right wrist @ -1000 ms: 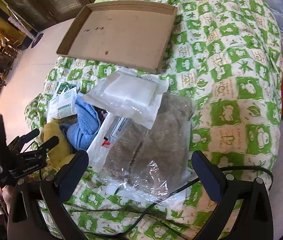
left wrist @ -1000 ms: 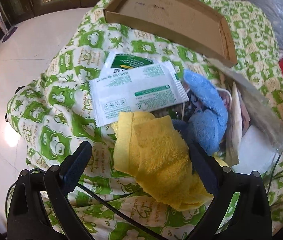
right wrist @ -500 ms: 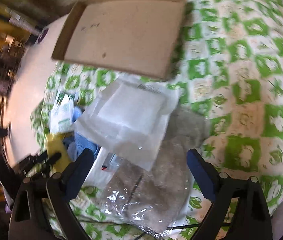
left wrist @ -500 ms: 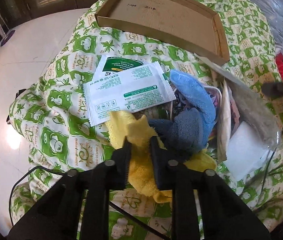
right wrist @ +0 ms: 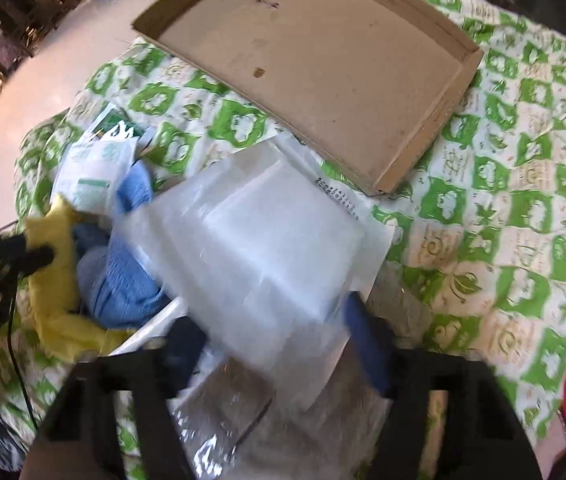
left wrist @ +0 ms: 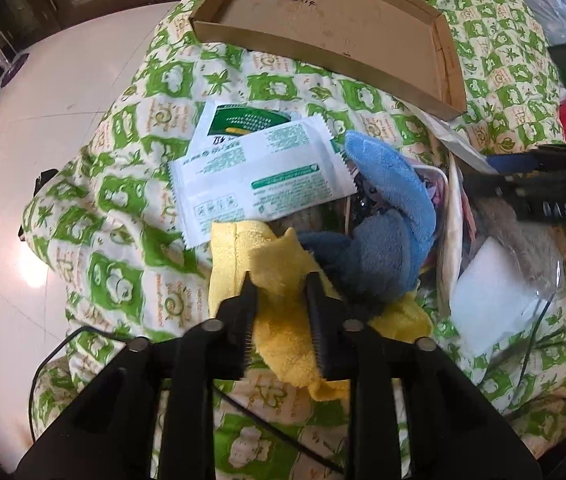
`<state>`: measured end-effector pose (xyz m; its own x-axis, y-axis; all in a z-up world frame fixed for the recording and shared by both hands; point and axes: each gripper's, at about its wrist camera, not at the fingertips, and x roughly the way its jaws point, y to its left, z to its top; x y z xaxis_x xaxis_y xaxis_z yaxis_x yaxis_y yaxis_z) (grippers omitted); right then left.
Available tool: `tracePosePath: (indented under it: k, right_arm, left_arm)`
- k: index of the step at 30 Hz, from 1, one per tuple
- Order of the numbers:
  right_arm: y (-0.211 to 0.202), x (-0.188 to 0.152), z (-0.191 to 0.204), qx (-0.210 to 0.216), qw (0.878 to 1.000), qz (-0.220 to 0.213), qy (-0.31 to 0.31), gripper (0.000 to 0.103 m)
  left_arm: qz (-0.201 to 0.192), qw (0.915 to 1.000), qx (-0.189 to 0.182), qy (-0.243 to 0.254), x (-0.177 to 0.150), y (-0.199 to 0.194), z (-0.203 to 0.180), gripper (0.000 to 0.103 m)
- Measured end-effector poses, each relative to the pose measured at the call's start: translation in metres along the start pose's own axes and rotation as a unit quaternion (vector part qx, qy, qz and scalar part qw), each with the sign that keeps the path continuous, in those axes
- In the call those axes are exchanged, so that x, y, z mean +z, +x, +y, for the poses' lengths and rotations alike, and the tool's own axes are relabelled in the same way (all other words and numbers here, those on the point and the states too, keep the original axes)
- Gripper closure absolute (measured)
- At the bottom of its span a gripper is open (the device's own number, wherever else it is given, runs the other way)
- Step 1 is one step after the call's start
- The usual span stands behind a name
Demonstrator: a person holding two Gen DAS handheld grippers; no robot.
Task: Organize soft objects
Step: 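Grasp the yellow towel with the left gripper while the right gripper grasps the white packet, then lift the yellow towel and white packet and carry both over the cardboard tray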
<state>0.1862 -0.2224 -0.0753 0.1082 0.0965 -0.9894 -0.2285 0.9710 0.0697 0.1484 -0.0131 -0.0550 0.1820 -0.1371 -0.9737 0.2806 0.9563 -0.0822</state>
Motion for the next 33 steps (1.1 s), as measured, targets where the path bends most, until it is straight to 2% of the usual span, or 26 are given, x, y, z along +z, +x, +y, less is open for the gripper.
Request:
tracePosePath:
  k: [1,3,4,6,7,9,11,12,14,15,17,27,33]
  right_arm:
    - [0.003,0.003,-0.004,0.009,1.0,0.001,0.005,0.047]
    - [0.006,0.006,-0.012,0.015,1.0,0.0,0.009,0.064]
    - [0.009,0.008,-0.017,0.016,1.0,0.003,0.011,0.069]
    - [0.011,0.011,-0.021,0.027,1.0,0.004,0.013,0.071]
    - [0.009,0.011,-0.022,0.027,1.0,0.004,0.009,0.072]
    - [0.004,0.013,-0.024,0.025,1.0,0.001,0.005,0.077]
    - [-0.003,0.015,-0.024,0.018,1.0,-0.002,-0.002,0.078]
    - [-0.009,0.015,-0.026,0.017,1.0,-0.002,-0.003,0.079]
    - [-0.019,0.015,-0.029,0.016,1.0,-0.003,-0.006,0.08]
    - [-0.024,0.016,-0.03,0.014,1.0,-0.006,-0.009,0.082]
    - [-0.036,0.017,-0.033,0.015,1.0,-0.012,-0.011,0.09]
    - [-0.07,0.006,-0.04,0.022,0.999,-0.035,-0.018,0.092]
    - [-0.081,0.0,-0.041,0.026,0.999,-0.045,-0.015,0.093]
  left_arm:
    - [0.0,1.0,0.002,-0.001,-0.001,-0.001,0.001,0.071]
    - [0.004,1.0,0.002,-0.002,-0.003,-0.001,0.001,0.071]
    - [0.006,1.0,0.0,-0.002,-0.003,-0.001,0.0,0.071]
    - [0.011,0.9999,-0.007,0.002,-0.003,0.0,-0.002,0.071]
    - [0.015,0.9998,-0.009,0.003,-0.002,0.002,-0.004,0.068]
    - [0.022,0.9997,-0.009,0.002,-0.002,0.006,-0.006,0.055]
    - [0.035,0.9993,-0.01,0.007,-0.004,0.016,-0.009,0.052]
    - [0.038,0.9992,-0.012,0.007,-0.006,0.022,-0.01,0.053]
    - [0.038,0.999,-0.022,-0.006,-0.008,0.026,-0.01,0.064]
    - [0.036,0.9989,-0.027,-0.009,-0.008,0.026,-0.011,0.065]
    - [0.018,0.9997,-0.017,-0.001,-0.009,0.019,-0.015,0.072]
    - [-0.031,0.9993,-0.01,0.02,0.011,-0.028,-0.017,0.074]
    - [-0.056,0.9981,-0.019,0.017,0.027,-0.056,-0.015,0.074]
